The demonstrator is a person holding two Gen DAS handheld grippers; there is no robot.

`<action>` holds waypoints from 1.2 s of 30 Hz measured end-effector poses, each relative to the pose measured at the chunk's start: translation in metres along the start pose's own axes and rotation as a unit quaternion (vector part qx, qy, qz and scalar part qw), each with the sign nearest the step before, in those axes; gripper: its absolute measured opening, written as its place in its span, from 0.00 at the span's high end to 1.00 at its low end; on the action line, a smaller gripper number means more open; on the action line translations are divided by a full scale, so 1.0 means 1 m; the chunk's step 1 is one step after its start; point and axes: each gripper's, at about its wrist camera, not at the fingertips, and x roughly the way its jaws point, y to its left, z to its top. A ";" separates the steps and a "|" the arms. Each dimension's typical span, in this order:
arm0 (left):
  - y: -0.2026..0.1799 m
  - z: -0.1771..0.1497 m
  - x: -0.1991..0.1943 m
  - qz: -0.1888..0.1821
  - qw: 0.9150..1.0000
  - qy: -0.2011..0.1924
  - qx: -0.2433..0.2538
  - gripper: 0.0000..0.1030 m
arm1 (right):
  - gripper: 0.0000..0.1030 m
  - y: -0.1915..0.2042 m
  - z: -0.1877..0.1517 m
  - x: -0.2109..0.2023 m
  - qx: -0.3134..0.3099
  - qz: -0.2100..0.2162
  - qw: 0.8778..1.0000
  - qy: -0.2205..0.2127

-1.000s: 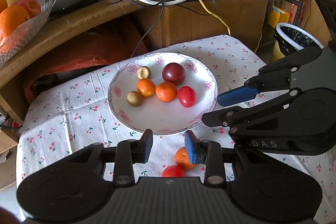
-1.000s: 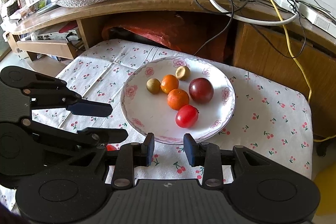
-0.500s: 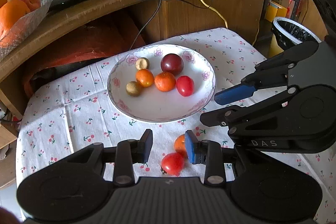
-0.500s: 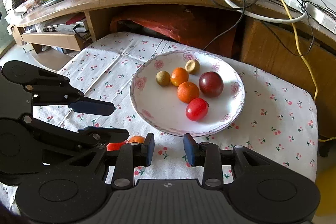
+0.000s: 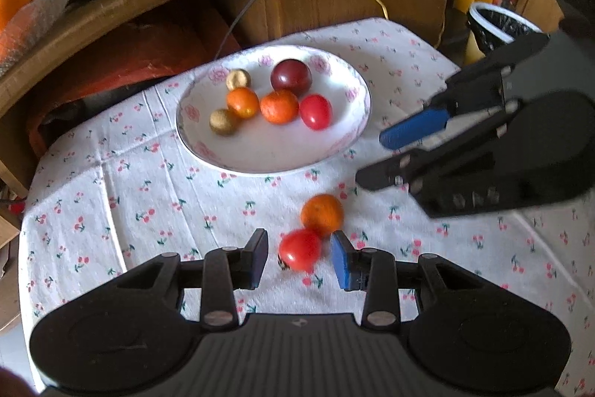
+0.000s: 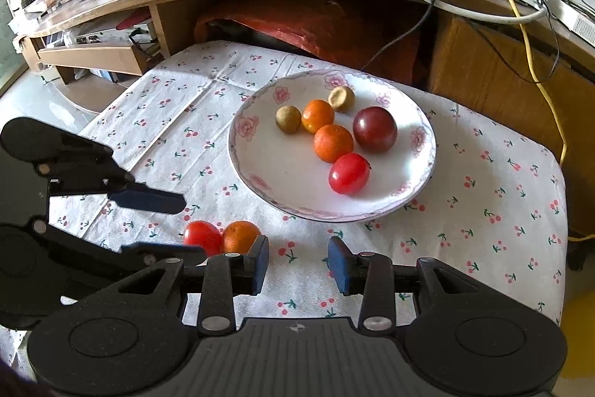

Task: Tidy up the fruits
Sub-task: 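Grasp the red tomato with the left gripper while the right gripper grasps the tangerine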

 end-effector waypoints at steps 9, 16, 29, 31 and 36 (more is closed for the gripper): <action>-0.001 -0.004 0.017 0.001 1.000 0.013 0.008 0.57 | 0.67 0.002 0.000 0.003 0.004 0.017 1.000 0.007; -0.001 -0.004 0.027 0.000 1.000 0.014 -0.005 0.60 | 0.64 0.002 0.001 0.006 0.002 0.021 1.000 0.014; 0.008 -0.008 0.014 0.016 1.000 0.016 -0.007 0.64 | 0.63 0.010 0.002 0.013 -0.003 0.051 0.998 0.021; 0.010 -0.009 0.012 0.017 1.000 0.016 -0.010 0.64 | 0.63 0.013 0.003 0.017 -0.003 0.057 0.998 0.024; 0.012 -0.013 0.012 0.017 1.000 0.020 -0.015 0.64 | 0.63 0.017 0.006 0.031 0.000 0.067 0.997 0.033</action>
